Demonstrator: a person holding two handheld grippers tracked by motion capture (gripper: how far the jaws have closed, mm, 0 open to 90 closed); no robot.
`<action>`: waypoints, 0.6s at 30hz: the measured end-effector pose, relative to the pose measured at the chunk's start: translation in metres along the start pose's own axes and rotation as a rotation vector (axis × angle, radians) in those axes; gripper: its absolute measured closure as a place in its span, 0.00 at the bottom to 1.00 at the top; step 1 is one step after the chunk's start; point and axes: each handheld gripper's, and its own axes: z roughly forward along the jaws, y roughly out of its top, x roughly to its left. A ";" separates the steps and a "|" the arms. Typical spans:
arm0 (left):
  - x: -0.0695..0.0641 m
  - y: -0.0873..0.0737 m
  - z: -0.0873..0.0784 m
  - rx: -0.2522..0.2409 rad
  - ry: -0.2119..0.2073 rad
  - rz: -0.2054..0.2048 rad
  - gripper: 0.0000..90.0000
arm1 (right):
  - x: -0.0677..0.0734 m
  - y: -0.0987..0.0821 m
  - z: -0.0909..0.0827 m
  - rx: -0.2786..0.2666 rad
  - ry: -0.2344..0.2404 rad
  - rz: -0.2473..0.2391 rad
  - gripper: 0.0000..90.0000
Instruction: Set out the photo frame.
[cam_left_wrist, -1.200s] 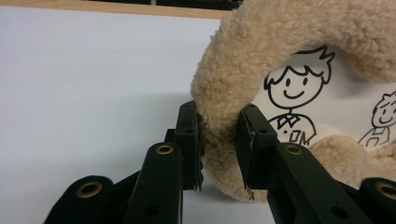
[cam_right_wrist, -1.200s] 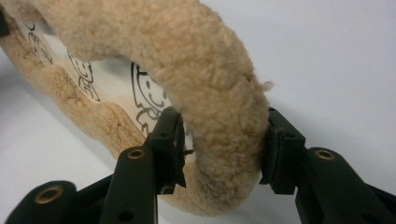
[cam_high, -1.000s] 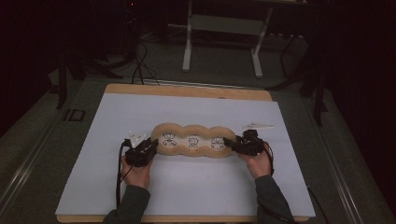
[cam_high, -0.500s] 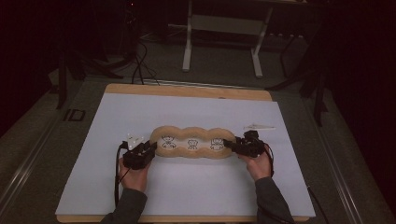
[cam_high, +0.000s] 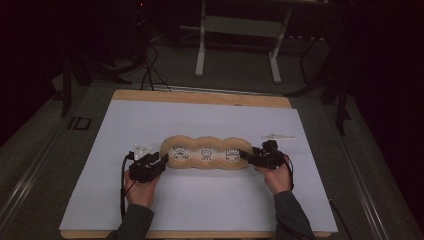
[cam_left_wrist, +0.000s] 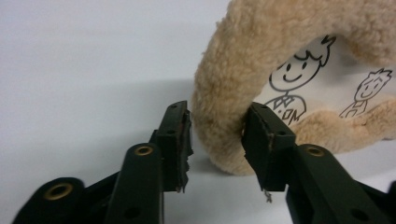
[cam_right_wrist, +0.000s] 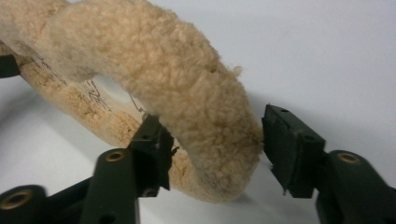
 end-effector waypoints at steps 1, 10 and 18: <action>0.001 0.000 -0.002 0.006 0.002 0.003 0.65 | 0.000 0.000 -0.001 -0.003 0.001 0.003 0.46; 0.012 -0.002 -0.021 0.009 0.013 0.024 0.58 | 0.001 -0.001 -0.013 -0.029 -0.007 -0.010 0.39; 0.026 0.000 -0.042 0.017 -0.008 0.049 0.52 | 0.002 -0.009 -0.028 -0.021 -0.012 -0.045 0.35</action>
